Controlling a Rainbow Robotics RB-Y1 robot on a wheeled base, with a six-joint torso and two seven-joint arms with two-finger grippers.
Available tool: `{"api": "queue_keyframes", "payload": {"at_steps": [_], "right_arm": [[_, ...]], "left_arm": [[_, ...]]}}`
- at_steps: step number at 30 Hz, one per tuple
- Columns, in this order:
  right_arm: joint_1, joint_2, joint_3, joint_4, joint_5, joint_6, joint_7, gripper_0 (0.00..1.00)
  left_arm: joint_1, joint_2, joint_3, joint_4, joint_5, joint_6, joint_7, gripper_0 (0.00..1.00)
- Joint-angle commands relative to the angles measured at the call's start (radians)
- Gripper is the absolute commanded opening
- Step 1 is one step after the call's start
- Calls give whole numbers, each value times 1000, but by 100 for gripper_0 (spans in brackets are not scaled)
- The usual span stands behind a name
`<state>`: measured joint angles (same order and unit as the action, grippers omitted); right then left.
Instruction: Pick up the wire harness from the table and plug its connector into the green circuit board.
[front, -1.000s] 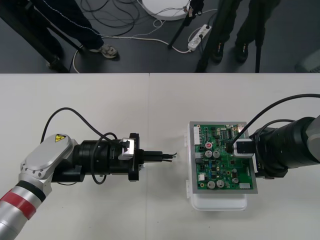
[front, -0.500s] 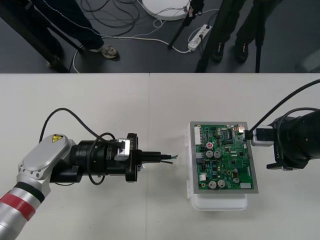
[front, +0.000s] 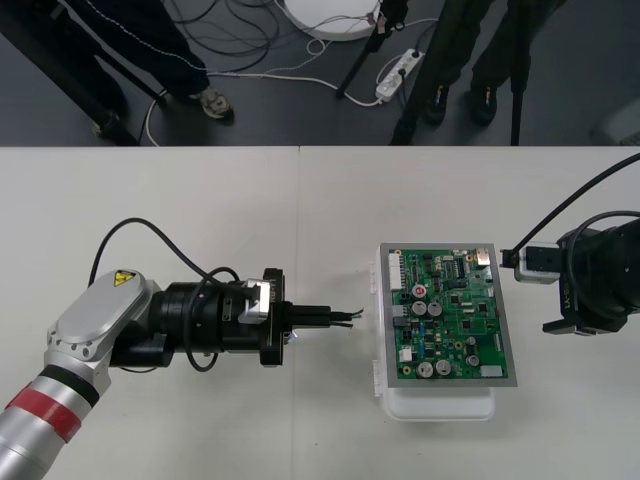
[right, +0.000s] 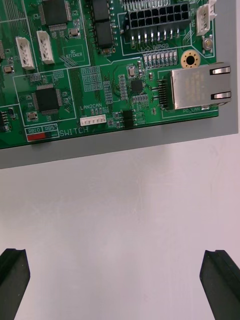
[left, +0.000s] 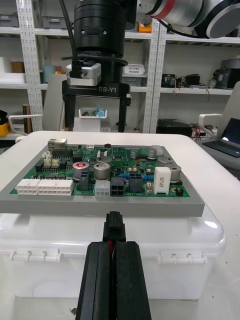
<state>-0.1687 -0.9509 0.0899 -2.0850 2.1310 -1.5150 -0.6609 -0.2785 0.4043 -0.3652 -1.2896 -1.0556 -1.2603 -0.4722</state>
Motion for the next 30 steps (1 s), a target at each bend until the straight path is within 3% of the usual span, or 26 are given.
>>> {"api": "queue_keyframes", "payload": {"at_steps": [1,30], "right_arm": [[23,-20,-22,-4,-8,-4,53,100],[24,78,131,-58,142,10,29,100]], "left_arm": [[-16,-44,-5,-36,-30,28,73,0],[-37,-104,-90,-34,-40,140,126,0]]}}
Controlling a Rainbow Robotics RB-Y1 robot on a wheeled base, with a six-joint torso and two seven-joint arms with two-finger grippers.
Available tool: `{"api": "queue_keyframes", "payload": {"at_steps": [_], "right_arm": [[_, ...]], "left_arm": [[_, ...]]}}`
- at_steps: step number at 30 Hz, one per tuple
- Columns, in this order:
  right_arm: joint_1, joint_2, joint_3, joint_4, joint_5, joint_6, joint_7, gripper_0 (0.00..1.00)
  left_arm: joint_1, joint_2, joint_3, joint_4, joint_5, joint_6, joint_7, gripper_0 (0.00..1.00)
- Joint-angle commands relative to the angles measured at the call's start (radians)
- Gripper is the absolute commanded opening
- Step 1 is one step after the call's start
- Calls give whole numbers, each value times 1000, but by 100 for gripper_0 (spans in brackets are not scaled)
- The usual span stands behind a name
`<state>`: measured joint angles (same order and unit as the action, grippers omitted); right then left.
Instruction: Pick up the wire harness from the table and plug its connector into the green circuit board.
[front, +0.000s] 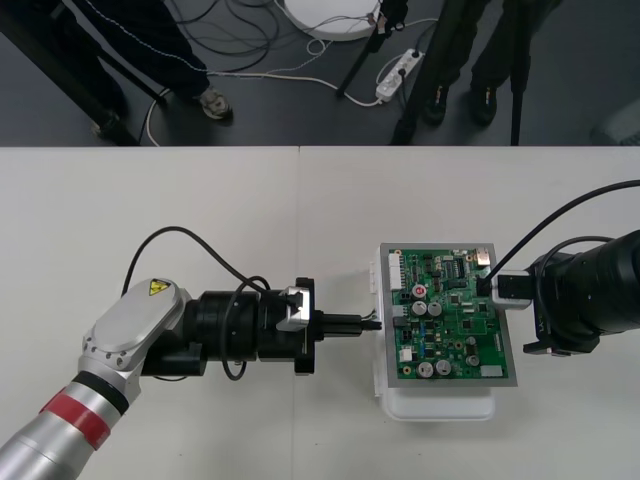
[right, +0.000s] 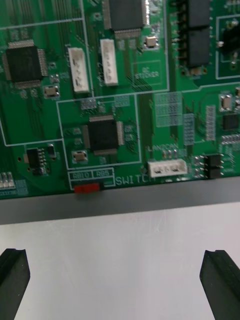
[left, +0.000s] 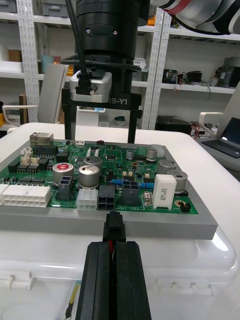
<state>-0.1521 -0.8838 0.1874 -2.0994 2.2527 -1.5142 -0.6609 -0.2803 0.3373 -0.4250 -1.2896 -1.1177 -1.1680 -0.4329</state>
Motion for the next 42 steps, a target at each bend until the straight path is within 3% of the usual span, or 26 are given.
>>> {"api": "queue_keyframes", "payload": {"at_steps": [1,42], "right_arm": [[6,11,40,-45,24,12,29,100],[-21,42,87,-88,45,23,47,100]], "left_arm": [[-36,-38,-32,-34,22,51,91,0],[-36,-58,-57,-34,18,93,82,0]]}}
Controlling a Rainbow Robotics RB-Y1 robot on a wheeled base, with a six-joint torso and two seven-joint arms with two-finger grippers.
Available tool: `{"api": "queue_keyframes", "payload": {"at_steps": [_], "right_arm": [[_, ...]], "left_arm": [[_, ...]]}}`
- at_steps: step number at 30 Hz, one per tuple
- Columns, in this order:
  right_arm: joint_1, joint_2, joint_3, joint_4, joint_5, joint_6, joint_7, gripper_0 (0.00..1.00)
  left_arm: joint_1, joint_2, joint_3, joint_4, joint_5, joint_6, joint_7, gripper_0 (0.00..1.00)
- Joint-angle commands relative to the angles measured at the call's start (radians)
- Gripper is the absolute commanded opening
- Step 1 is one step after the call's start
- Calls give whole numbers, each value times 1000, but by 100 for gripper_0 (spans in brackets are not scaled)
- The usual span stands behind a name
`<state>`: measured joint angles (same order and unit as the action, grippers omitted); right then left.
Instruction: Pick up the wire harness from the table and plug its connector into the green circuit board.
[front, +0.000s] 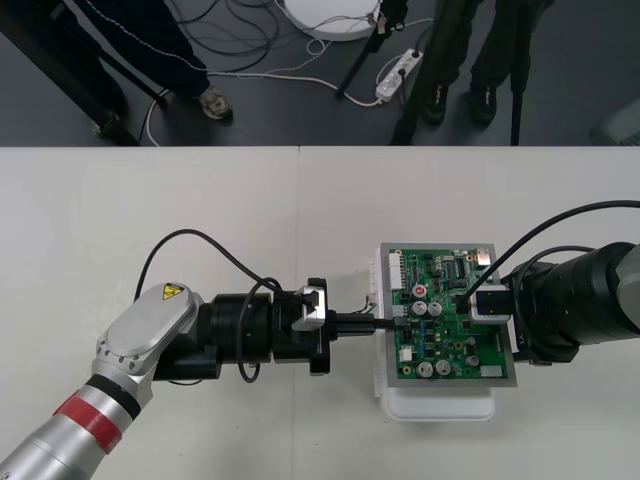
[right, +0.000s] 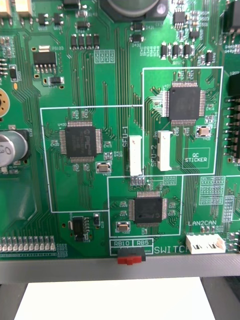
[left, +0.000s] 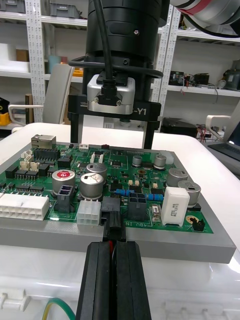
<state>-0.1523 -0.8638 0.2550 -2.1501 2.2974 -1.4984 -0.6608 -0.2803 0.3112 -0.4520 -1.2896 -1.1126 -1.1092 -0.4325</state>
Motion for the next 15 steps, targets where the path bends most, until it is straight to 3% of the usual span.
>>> {"api": "queue_keyframes", "payload": {"at_steps": [1,15], "right_arm": [[-21,22,20,-39,0,7,47,100],[-46,25,39,-37,8,9,47,100]], "left_arm": [[-34,-34,-31,-36,13,35,81,0],[-39,-44,-37,-36,14,45,78,0]]}}
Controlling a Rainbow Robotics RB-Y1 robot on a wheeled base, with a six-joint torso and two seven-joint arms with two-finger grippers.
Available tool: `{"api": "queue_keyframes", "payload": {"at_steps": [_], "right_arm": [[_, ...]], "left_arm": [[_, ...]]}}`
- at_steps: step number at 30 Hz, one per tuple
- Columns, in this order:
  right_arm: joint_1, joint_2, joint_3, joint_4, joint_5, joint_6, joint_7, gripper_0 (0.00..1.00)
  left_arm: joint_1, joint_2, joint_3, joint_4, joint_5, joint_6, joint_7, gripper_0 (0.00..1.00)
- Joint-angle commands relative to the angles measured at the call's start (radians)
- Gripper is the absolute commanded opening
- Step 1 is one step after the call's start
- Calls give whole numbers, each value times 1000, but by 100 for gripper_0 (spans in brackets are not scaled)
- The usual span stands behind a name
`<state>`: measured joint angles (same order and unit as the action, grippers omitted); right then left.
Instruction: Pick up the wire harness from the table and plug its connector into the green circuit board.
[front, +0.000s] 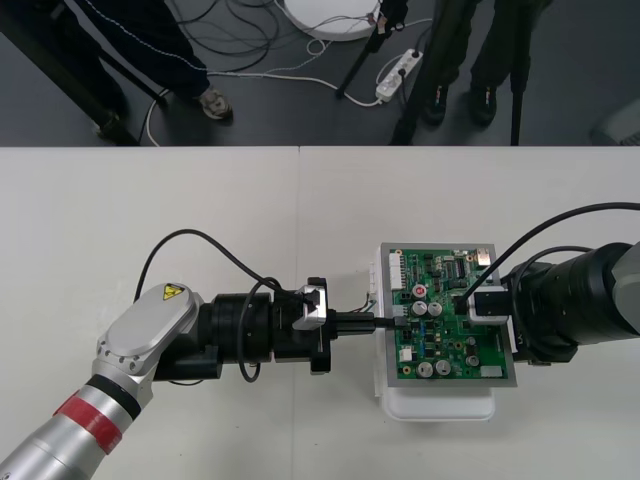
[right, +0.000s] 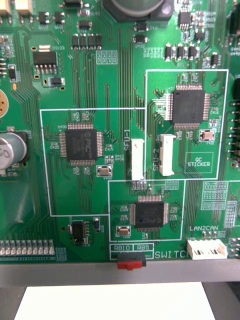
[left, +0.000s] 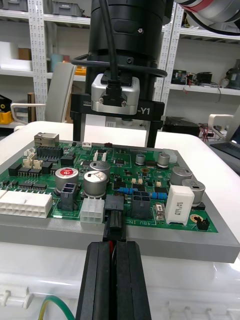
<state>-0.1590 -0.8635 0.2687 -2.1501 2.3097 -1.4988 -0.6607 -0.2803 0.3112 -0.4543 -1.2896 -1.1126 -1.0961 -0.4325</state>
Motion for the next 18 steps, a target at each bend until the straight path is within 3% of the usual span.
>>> {"api": "queue_keyframes", "payload": {"at_steps": [1,18], "right_arm": [[-39,24,26,-37,-4,9,47,100],[-48,24,40,-37,-16,12,47,100]], "left_arm": [[-39,-44,-35,-36,13,32,78,0],[-42,-52,-41,-36,31,33,86,0]]}}
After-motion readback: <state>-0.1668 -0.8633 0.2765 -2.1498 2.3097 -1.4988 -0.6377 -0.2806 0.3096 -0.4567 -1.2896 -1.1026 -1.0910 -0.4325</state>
